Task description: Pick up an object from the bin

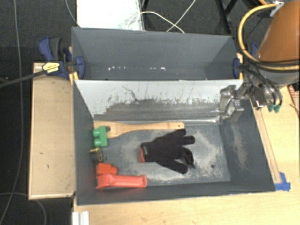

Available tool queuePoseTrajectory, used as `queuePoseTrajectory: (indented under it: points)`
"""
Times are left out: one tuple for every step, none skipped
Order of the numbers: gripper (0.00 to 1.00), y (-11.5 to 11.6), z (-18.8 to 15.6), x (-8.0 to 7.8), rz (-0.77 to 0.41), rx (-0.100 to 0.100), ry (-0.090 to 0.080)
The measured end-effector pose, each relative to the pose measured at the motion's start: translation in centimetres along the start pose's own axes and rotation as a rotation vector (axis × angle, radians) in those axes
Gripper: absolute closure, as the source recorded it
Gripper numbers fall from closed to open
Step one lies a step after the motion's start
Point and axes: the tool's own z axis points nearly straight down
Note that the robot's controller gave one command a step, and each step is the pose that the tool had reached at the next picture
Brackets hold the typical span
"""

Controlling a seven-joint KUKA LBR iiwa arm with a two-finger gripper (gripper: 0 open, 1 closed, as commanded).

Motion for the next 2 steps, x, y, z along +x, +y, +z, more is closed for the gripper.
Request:
queuePoseTrajectory:
  points:
    - [1.00, 1.7, 1.9, -1.1, 0.006, 0.003, -0.009]
    - [1.00, 3.5, 4.9, 1.6, 0.024, 0.002, -0.009]
